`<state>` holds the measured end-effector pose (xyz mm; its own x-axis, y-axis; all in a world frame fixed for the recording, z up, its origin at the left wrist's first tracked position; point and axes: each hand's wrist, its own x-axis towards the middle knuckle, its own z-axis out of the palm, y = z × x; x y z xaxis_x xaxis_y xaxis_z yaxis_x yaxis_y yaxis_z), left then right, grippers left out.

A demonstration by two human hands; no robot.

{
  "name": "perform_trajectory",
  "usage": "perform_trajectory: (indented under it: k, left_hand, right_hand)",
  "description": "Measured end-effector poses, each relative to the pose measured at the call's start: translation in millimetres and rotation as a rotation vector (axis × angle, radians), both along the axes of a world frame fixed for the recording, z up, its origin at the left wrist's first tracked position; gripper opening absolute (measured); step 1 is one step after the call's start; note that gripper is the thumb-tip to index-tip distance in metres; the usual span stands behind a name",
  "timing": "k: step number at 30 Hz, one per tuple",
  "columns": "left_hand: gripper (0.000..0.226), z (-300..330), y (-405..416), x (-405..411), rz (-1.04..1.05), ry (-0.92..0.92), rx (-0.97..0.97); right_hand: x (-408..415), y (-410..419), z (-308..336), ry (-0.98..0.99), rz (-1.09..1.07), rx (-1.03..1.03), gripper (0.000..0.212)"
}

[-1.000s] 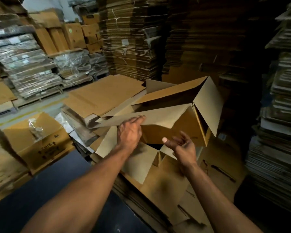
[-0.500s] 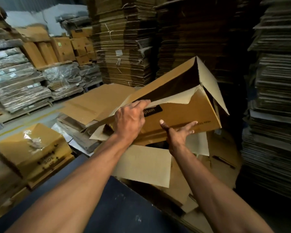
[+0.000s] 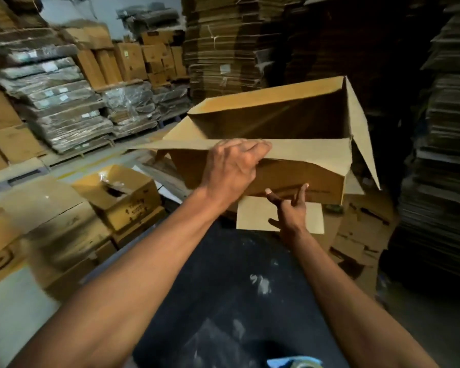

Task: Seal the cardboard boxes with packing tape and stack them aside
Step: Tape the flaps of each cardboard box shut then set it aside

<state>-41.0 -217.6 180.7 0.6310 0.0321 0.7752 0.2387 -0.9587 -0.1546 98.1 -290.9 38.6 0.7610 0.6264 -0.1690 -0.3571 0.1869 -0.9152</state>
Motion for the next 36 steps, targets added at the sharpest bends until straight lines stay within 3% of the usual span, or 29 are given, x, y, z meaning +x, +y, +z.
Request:
perform_trajectory:
  k: [5, 9, 11, 13, 14, 15, 16, 18, 23, 26, 29, 31, 33, 36]
  left_hand:
    - [0.050, -74, 8, -69, 0.047, 0.054, -0.073]
    - [0.051, -129, -21, -120, -0.031, 0.184, -0.177]
    - [0.049, -141, -24, -140, -0.047, 0.250, -0.207]
    - [0.046, -146, -22, -163, -0.013, 0.270, -0.250]
    - [0.040, -151, -20, -176, 0.000, 0.297, -0.272]
    - [0.039, -156, -18, -191, 0.001, 0.345, -0.287]
    - [0.040, -162, -15, -205, 0.001, 0.389, -0.283]
    - [0.035, -171, -7, -232, 0.018, 0.484, -0.289]
    - [0.026, -172, 11, -271, -0.025, 0.725, -0.299]
    - [0.014, -168, 15, -276, -0.105, 0.927, -0.357]
    - [0.052, -157, 30, -265, -0.198, 1.126, -0.367]
    - [0.084, -144, 39, -251, -0.242, 1.257, -0.501]
    - [0.091, -135, 52, -228, -0.249, 1.271, -0.609]
    - [0.069, -139, 89, -175, -0.181, 1.110, -0.613]
  right_hand:
    - [-75, -16, -60, 0.144, 0.073, -0.144, 0.117]
    - [-124, -32, -123, 0.079, 0.138, -0.310, 0.063]
    - [-142, -33, -139, 0.050, 0.184, -0.380, 0.054]
    - [-159, -32, -152, 0.052, 0.244, -0.476, 0.070]
    - [-172, -33, -151, 0.032, 0.275, -0.532, 0.068]
    - [-184, -36, -154, 0.018, 0.281, -0.584, 0.051]
    - [-192, -39, -155, 0.019, 0.241, -0.617, 0.031]
    - [-199, -51, -156, 0.079, 0.070, -0.660, 0.019]
    - [-196, -91, -128, 0.086, -0.316, -0.816, 0.037]
    - [-186, -96, -113, 0.156, -0.357, -0.747, 0.026]
    - [-178, -95, -109, 0.235, -0.370, -0.687, 0.021]
    - [-175, -96, -114, 0.290, -0.379, -0.637, 0.025]
    - [-176, -92, -122, 0.342, -0.433, -0.527, 0.023]
    - [-186, -78, -125, 0.383, -0.600, -0.299, 0.010]
